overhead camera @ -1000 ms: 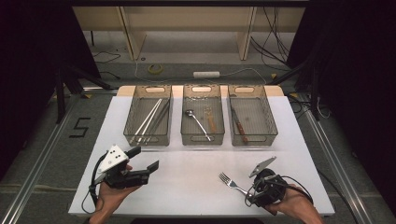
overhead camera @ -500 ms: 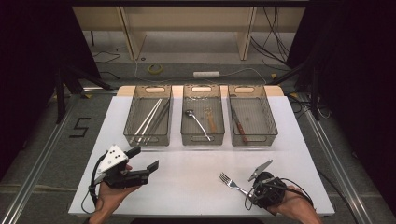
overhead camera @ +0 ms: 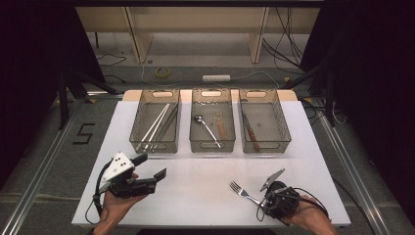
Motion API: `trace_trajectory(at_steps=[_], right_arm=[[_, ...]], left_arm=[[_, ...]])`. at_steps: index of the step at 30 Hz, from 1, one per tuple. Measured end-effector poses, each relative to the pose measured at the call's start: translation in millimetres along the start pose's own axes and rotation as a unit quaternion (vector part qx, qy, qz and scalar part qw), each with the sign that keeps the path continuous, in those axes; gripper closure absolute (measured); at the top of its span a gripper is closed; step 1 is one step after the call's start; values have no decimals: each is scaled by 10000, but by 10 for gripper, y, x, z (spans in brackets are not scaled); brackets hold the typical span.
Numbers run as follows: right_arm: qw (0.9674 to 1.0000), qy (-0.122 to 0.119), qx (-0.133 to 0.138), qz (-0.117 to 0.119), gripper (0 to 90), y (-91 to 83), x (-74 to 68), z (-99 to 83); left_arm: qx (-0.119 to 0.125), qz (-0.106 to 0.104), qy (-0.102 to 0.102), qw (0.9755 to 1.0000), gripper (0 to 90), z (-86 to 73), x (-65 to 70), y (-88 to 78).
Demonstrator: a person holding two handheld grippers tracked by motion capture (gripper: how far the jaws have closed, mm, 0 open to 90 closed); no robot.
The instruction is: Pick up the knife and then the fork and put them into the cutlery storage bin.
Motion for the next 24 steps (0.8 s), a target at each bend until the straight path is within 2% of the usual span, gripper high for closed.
trace_trajectory(at_steps=[24], right_arm=[[9997, -159, -79, -176, 761, 10, -16, 3]], left_arm=[[-1, 12, 11, 10000, 154, 1, -2, -1]])
Point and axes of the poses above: each handheld gripper's, and its own axes: y roughly forward along the jaws, z roughly out of its top, x roughly to its right, the point moved 7 cm from there along y, roughly forward along the jaws, and after that the axes turned 3 degrees about x, right-handed, at the moved point
